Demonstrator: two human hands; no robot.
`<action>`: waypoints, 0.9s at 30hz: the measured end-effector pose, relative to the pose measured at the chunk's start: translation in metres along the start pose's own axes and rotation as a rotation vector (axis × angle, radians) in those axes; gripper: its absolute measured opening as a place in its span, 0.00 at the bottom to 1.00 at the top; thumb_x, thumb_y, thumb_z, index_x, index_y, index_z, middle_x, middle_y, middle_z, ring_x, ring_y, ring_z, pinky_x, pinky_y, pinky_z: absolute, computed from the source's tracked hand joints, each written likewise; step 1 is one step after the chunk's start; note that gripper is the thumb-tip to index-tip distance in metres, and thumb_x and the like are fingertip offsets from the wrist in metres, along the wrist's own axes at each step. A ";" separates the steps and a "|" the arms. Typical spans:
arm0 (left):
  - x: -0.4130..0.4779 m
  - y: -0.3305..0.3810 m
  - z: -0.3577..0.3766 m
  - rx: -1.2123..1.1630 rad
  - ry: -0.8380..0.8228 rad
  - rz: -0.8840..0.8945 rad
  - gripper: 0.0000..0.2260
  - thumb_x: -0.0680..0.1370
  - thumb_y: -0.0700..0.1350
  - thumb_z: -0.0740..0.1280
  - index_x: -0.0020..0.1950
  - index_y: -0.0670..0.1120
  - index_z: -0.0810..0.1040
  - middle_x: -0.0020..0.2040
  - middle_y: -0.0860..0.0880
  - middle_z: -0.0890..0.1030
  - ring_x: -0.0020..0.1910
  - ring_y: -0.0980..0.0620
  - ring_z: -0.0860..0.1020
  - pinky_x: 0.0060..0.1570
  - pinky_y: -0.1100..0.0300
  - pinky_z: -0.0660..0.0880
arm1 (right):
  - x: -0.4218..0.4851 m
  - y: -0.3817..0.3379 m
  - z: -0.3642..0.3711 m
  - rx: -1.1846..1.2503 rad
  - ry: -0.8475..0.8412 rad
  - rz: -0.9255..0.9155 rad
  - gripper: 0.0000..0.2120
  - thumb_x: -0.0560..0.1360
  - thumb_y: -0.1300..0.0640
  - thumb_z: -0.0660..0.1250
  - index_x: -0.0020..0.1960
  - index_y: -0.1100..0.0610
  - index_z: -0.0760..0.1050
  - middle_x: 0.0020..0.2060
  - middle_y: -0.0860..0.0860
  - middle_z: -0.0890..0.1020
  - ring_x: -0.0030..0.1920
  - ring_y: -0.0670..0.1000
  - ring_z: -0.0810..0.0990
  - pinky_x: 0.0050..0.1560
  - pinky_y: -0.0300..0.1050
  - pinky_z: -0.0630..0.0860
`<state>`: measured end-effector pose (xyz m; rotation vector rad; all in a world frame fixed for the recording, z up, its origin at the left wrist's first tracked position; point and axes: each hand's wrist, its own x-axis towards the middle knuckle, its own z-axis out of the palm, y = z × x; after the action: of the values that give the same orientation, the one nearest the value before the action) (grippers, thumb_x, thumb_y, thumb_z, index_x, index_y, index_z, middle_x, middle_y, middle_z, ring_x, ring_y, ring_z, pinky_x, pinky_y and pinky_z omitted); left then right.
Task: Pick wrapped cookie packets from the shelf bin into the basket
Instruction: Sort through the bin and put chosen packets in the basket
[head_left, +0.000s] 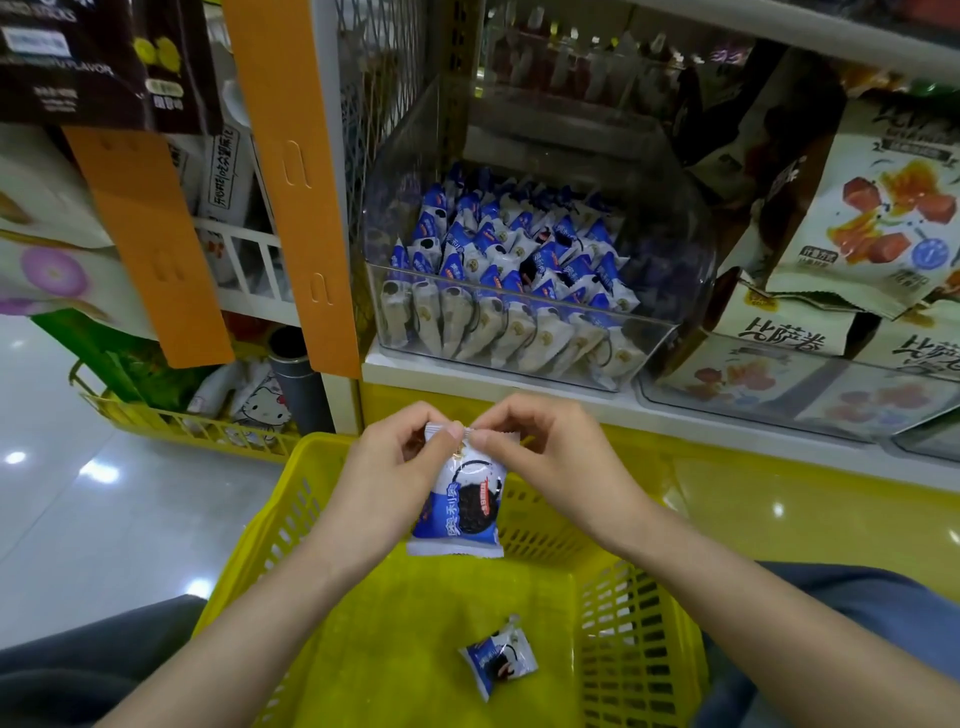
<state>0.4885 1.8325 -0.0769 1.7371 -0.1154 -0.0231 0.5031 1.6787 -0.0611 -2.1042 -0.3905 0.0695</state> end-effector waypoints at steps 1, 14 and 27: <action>0.001 0.000 0.001 -0.046 0.000 -0.046 0.11 0.78 0.39 0.63 0.35 0.42 0.73 0.27 0.54 0.71 0.29 0.59 0.69 0.30 0.66 0.65 | -0.001 0.000 -0.001 -0.087 0.012 -0.049 0.02 0.73 0.55 0.69 0.41 0.50 0.79 0.33 0.39 0.79 0.37 0.37 0.76 0.39 0.31 0.70; 0.009 0.000 -0.010 -0.050 0.019 -0.297 0.12 0.81 0.49 0.55 0.47 0.48 0.76 0.39 0.48 0.82 0.35 0.51 0.79 0.32 0.61 0.75 | -0.004 -0.004 -0.014 -0.123 0.362 -0.109 0.02 0.75 0.53 0.65 0.45 0.51 0.75 0.37 0.40 0.78 0.41 0.40 0.77 0.40 0.32 0.74; 0.004 0.008 -0.006 -0.302 0.014 -0.331 0.09 0.78 0.42 0.63 0.56 0.48 0.78 0.51 0.48 0.84 0.54 0.47 0.80 0.63 0.43 0.69 | -0.017 -0.003 0.014 -0.037 0.126 0.106 0.06 0.77 0.52 0.62 0.53 0.46 0.68 0.48 0.42 0.76 0.45 0.41 0.77 0.44 0.35 0.75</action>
<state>0.4925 1.8371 -0.0677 1.4377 0.1790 -0.2590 0.4831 1.6863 -0.0679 -2.1519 -0.2064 -0.0092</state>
